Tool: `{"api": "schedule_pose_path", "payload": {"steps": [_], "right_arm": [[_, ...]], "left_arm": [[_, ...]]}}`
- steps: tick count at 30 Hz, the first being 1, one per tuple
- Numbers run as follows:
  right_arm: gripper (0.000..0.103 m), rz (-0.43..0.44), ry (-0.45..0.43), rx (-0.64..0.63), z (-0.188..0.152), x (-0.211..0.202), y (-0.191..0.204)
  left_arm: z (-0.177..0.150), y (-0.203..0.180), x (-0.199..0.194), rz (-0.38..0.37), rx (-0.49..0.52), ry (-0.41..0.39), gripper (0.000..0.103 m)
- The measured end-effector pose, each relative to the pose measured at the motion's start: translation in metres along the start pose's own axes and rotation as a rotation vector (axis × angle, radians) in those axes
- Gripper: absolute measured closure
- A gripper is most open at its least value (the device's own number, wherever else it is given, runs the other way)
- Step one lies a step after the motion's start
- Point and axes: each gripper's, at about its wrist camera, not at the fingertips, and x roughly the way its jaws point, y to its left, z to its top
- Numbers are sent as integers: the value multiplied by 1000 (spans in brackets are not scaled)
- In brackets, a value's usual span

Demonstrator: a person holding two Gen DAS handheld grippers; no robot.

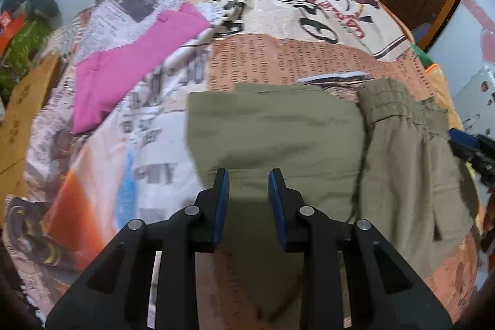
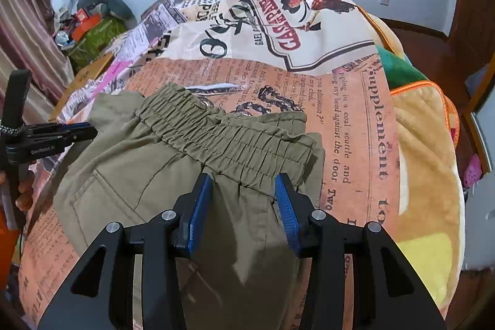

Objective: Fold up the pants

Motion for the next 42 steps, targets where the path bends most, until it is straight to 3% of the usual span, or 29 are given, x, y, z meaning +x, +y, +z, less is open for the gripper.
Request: {"api": "schedule_pose_path", "payload": {"steps": [3, 4, 6, 9, 11, 12, 21, 25, 31, 37, 42], "right_arm": [[63, -50, -7, -2, 0, -11, -1], [63, -68, -4, -4, -1, -15, -3], [63, -69, 3, 5, -4, -22, -8], [52, -73, 9, 19, -11, -31, -13], [45, -75, 1, 35, -15, -37, -16], [45, -70, 0, 45, -17, -39, -16], [44, -21, 74, 147, -45, -22, -24], [44, 56, 78, 210, -45, -14, -36], [44, 94, 65, 226, -33, -2, -42], [48, 137, 58, 229, -28, 5, -40], [62, 121, 52, 200, -25, 4, -36]], "left_arm": [[-4, 11, -5, 103, 3, -6, 70], [-5, 17, -7, 100, -6, -6, 65], [-9, 28, -14, 80, -42, -9, 65], [-16, 32, -28, 55, -50, -23, 61], [-21, 30, -35, 25, -59, -38, 41], [-24, 28, -39, 4, -64, -46, 38], [-38, 11, -13, -104, -115, 36, 38], [-37, 6, -11, -113, -97, 33, 43], [-28, 6, -6, -138, -97, 49, 50], [-14, 3, 2, -156, -116, 49, 75], [-7, -2, 6, -119, -115, 35, 90]]}}
